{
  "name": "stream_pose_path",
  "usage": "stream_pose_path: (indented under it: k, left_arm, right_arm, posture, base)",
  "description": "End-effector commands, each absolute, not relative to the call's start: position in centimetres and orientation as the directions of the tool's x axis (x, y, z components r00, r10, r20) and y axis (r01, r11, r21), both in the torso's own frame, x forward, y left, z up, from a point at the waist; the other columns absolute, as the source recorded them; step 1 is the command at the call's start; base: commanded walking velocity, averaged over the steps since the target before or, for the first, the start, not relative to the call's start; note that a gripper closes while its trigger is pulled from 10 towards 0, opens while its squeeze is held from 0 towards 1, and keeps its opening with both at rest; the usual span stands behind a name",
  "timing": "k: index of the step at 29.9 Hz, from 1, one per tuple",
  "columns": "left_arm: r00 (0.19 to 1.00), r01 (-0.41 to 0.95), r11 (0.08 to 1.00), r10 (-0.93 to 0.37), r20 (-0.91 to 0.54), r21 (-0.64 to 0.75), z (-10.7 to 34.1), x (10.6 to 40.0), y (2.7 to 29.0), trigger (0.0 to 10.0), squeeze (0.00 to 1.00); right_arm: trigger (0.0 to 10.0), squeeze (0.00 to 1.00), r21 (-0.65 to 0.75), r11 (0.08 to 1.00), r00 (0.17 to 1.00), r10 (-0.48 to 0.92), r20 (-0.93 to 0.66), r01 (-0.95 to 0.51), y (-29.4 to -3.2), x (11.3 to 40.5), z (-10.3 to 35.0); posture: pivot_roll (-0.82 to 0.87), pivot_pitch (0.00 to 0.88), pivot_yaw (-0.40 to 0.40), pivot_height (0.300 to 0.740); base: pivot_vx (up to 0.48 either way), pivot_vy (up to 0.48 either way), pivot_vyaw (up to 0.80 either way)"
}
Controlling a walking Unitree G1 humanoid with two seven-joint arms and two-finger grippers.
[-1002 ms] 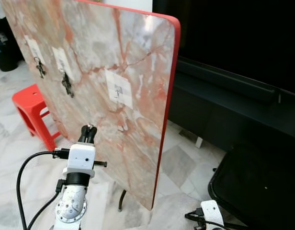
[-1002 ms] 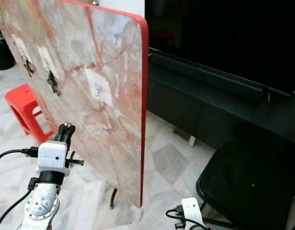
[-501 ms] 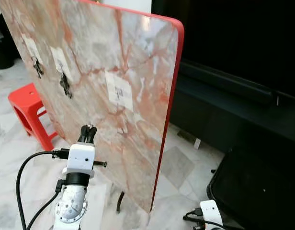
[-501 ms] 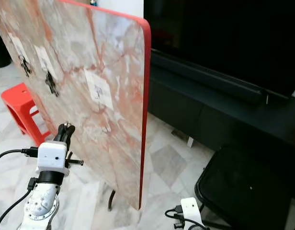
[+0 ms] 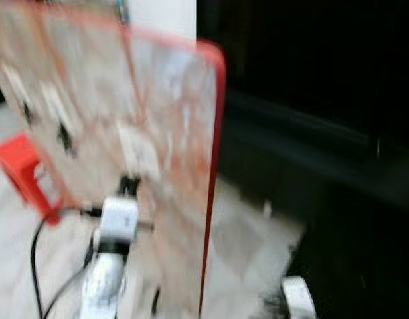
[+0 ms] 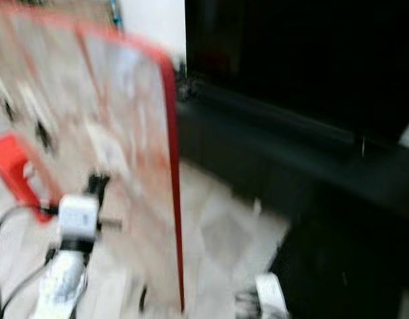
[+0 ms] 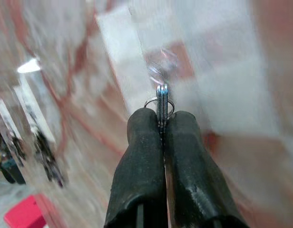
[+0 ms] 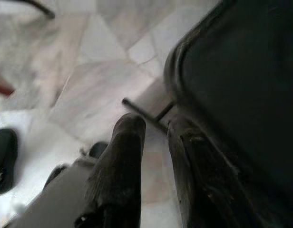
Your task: Hang keys on a hook
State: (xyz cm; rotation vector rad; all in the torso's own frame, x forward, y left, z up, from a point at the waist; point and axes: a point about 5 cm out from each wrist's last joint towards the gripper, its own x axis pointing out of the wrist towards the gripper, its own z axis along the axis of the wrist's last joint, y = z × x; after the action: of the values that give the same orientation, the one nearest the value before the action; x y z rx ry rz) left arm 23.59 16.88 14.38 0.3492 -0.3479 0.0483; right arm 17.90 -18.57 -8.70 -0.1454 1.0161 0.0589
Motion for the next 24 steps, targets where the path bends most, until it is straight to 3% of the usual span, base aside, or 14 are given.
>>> stream_pose_path:
  k: [1, 24]
  left_arm:
    - [0.938, -0.125, 0.928, -0.005, 0.346, 0.350, 14.5, 23.5, 17.5, 10.0, 0.00]
    - [0.910, -0.250, 0.873, 0.064, 0.409, 0.419, 15.2, 22.1, 18.4, 10.0, 0.00]
  right_arm:
    - [10.0, 0.00, -0.069, 0.989, 0.542, 0.012, -0.840, -0.130, -17.3, 18.5, -8.5]
    - [10.0, 0.00, -0.067, 0.988, 0.543, 0.020, -0.839, -0.141, -17.2, 18.5, -8.6]
  posture:
    - [0.05, 0.022, -0.036, 0.740]
    - [0.06, 0.009, -0.033, 0.740]
  base:
    - [0.000, 0.000, 0.00]
    - [0.000, 0.000, 0.00]
